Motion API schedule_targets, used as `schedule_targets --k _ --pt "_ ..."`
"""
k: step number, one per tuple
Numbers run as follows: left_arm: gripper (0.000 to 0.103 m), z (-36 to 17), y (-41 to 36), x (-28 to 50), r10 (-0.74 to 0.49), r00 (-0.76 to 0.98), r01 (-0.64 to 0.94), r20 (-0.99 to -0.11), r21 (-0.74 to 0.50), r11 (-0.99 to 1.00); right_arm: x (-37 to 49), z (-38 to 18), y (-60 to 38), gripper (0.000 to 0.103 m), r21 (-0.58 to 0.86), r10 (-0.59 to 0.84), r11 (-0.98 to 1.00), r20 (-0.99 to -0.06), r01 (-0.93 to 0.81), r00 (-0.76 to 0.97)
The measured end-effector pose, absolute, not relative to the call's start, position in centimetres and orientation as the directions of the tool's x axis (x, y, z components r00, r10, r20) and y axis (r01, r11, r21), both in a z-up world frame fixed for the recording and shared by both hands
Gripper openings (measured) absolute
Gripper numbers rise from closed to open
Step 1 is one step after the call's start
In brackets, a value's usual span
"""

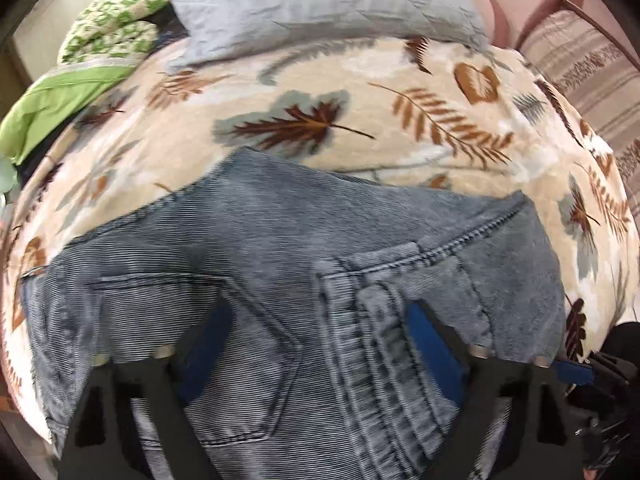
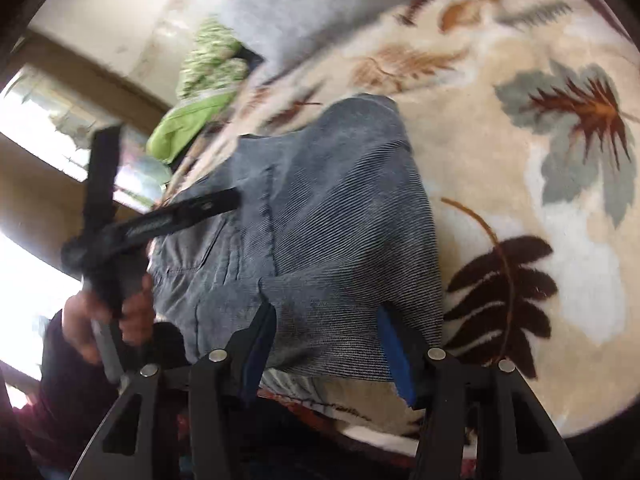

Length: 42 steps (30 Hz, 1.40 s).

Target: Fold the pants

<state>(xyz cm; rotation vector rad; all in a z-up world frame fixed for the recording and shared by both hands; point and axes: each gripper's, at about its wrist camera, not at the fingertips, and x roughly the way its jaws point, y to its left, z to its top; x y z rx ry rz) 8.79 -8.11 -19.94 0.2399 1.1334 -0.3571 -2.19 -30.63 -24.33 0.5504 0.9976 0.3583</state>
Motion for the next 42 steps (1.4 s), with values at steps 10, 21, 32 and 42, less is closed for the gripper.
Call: schedule_targets --k 10,21,32,42 --pt "0.026 -19.3 -10.1 9.7 -0.213 0.336 0.432 -0.918 -0.050 0.900 -2.5 -23.9 -30.2 0.061 0.560 0.541 0.818 -0.673 -0.130 0.505" --pt "0.019 -16.4 -10.4 12.4 -0.223 0.391 0.404 -0.893 -0.051 0.913 -3.2 -22.6 -29.0 0.061 0.559 0.565 0.807 -0.635 -0.192 0.526" --pt "0.055 -17.7 -8.0 9.6 -0.131 0.462 0.322 -0.877 0.028 0.946 -2.8 -23.2 -27.8 0.061 0.524 0.548 0.827 -0.672 -0.203 0.499" --pt "0.067 -20.4 -10.1 3.0 -0.019 0.499 0.473 -0.866 0.253 0.844 -2.3 -23.6 -28.3 0.061 0.551 0.562 0.813 -0.659 -0.189 0.500"
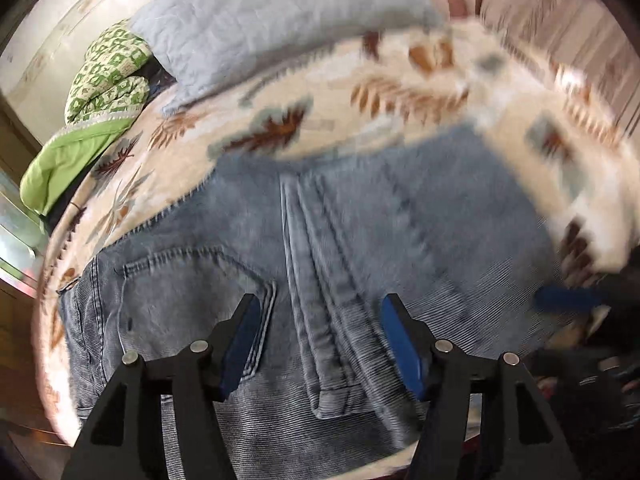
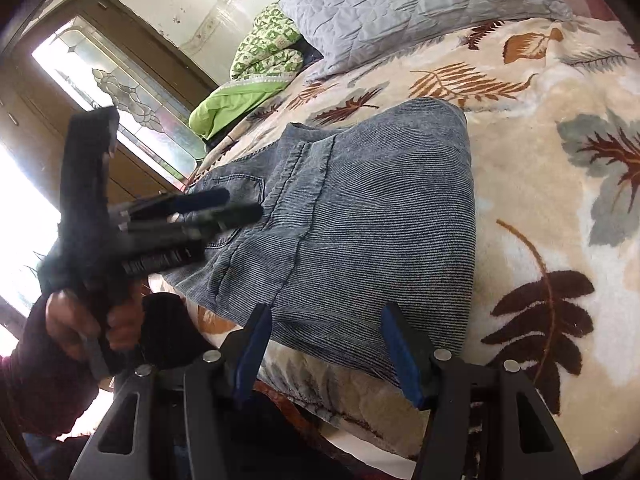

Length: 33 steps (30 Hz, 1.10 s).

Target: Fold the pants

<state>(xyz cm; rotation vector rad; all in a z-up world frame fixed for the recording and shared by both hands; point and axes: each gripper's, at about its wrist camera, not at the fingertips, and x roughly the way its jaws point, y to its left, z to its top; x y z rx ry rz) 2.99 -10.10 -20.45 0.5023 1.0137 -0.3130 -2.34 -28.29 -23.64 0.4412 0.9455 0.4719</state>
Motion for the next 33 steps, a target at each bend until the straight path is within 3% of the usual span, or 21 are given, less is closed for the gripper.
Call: schedule_targets --k 1,3,10,20,26,31,32,33 --pt "0.069 -21.3 -10.1 3.3 -0.007 0.490 0.472 -0.872 0.259 0.843 -2.3 -23.7 -28.3 0.061 0.548 0.561 0.814 -0.659 -0.191 0.501" --pt "0.084 -21.3 -9.3 4.0 0.000 0.499 0.421 -0.866 0.242 0.874 -2.5 -23.7 -28.2 0.061 0.543 0.559 0.817 -0.660 -0.195 0.502" --pt "0.084 -18.8 -5.0 4.6 -0.071 0.467 0.345 -0.881 0.108 0.932 -3.0 -23.6 -27.9 0.062 0.511 0.543 0.831 -0.662 -0.219 0.516" --pt "0.084 -12.6 15.3 4.7 0.024 0.569 -0.041 -0.822 0.001 0.999 -3.8 -23.5 -26.9 0.067 0.449 0.518 0.853 -0.661 -0.267 0.543" --pt "0.084 -14.4 25.0 2.7 -0.031 0.524 -0.199 -0.851 -0.157 0.967 -4.0 -23.1 -26.2 0.069 0.409 0.485 0.873 -0.687 -0.265 0.540" --pt "0.084 -16.6 26.2 2.7 -0.118 0.511 -0.199 -0.852 -0.250 0.948 -2.7 -20.9 -26.5 0.069 0.467 0.482 0.869 -0.723 -0.164 0.494" --pt "0.081 -17.0 26.2 2.9 -0.129 0.511 -0.192 -0.850 -0.259 0.947 -2.6 -20.0 -26.4 0.069 0.477 0.492 0.862 -0.707 -0.172 0.508" --pt "0.073 -17.3 26.1 2.9 -0.145 0.510 -0.182 -0.848 -0.271 0.945 -2.5 -19.3 -25.9 0.069 0.473 0.494 0.862 -0.697 -0.186 0.519"
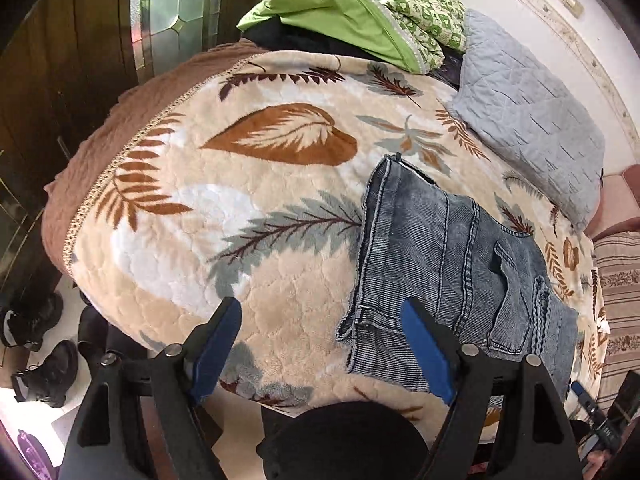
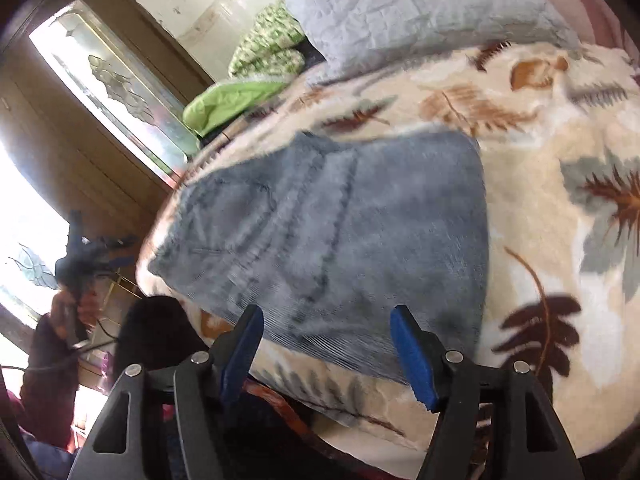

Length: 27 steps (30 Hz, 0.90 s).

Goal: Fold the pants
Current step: 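Lower the left tool to the folded jeans edge and close on it, then lift the jeans edge with the left tool and fold it over the stack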

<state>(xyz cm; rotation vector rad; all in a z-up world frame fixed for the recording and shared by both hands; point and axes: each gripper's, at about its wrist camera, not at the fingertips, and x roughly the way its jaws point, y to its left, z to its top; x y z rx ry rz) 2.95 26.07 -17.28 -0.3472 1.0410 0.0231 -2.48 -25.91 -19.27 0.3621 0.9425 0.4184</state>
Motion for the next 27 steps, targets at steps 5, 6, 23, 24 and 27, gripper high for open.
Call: schedule_targets --k 5,6,23,24,27 --pt "0.050 -18.3 24.4 3.0 -0.247 0.495 -0.106 -0.833 -0.340 0.935 -0.5 -16.6 -22.2 0.069 0.399 0.470 0.882 -0.705 -0.252 0.531" --pt "0.050 -18.4 23.9 3.0 -0.258 0.498 -0.087 -0.828 -0.344 0.935 0.0 -16.7 -21.7 0.069 0.402 0.475 0.879 -0.706 -0.255 0.526" --pt "0.036 -21.4 22.8 7.8 -0.326 0.453 -0.067 -0.830 -0.396 0.916 0.4 -22.7 -22.2 0.057 0.519 0.503 0.846 -0.699 -0.122 0.509" --pt "0.031 -21.4 23.0 7.8 -0.336 0.453 -0.072 -0.826 -0.410 0.909 0.2 -22.7 -22.1 0.057 0.511 0.499 0.849 -0.696 -0.132 0.517" --pt "0.025 -20.9 22.6 7.5 -0.325 0.466 -0.057 -0.823 -0.395 0.917 -0.2 -22.5 -21.8 0.057 0.489 0.488 0.859 -0.693 -0.152 0.530"
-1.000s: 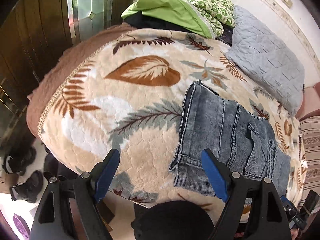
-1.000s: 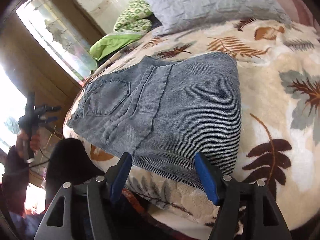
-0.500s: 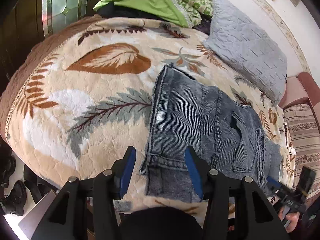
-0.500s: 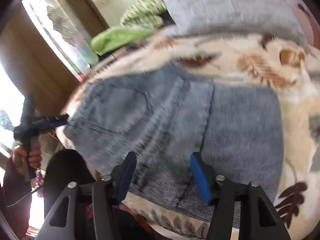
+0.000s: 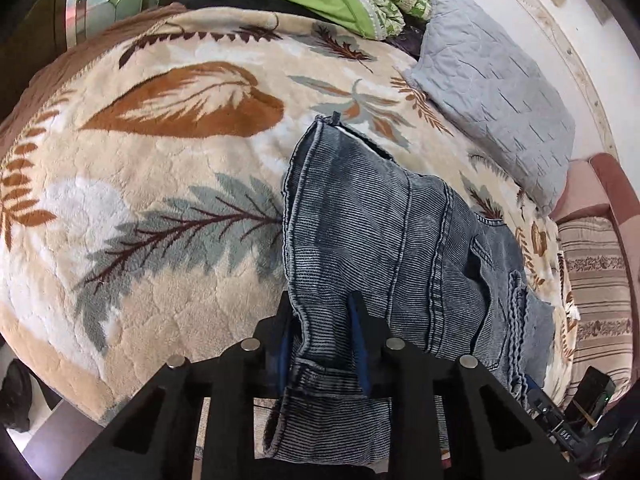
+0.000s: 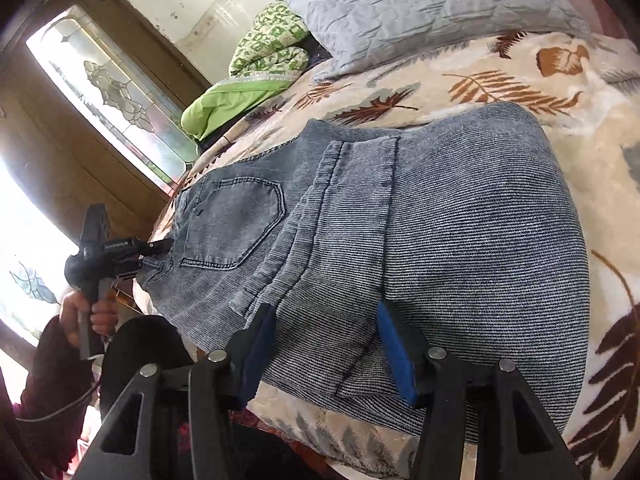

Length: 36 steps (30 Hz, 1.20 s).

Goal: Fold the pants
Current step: 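Lift the jeans edge with the left tool and fold it over the stack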

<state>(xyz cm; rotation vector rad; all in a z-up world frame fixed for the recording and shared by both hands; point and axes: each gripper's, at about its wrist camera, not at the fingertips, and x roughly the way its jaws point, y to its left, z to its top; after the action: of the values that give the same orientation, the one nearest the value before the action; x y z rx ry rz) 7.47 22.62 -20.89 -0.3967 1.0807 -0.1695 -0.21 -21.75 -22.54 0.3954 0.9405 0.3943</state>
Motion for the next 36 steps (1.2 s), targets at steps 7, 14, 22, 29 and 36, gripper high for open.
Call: schedule_targets --k 7,14,22,29,36 --pt "0.036 -20.0 21.4 7.7 -0.285 0.463 -0.044 -0.839 -0.343 0.938 -0.3 -22.9 -22.8 0.058 0.548 0.528 0.825 -0.662 -0.137 0.532" --pt "0.047 -20.2 19.7 8.5 -0.262 0.426 -0.034 -0.866 -0.305 0.952 -0.6 -23.0 -22.9 0.058 0.550 0.534 0.822 -0.649 -0.152 0.542" --pt "0.018 -18.0 18.8 8.3 -0.226 0.471 -0.036 -0.853 -0.274 0.961 -0.2 -23.1 -23.9 0.057 0.602 0.577 0.787 -0.644 -0.131 0.502" --pt "0.018 -13.3 15.6 6.4 -0.197 0.552 0.053 -0.810 -0.201 0.978 -0.5 -22.3 -25.7 0.057 0.612 0.578 0.784 -0.657 -0.107 0.484" --pt "0.018 -7.5 9.1 4.2 -0.257 0.611 0.215 -0.749 -0.155 0.964 -2.0 -20.5 -29.7 0.057 0.570 0.506 0.817 -0.639 -0.085 0.580"
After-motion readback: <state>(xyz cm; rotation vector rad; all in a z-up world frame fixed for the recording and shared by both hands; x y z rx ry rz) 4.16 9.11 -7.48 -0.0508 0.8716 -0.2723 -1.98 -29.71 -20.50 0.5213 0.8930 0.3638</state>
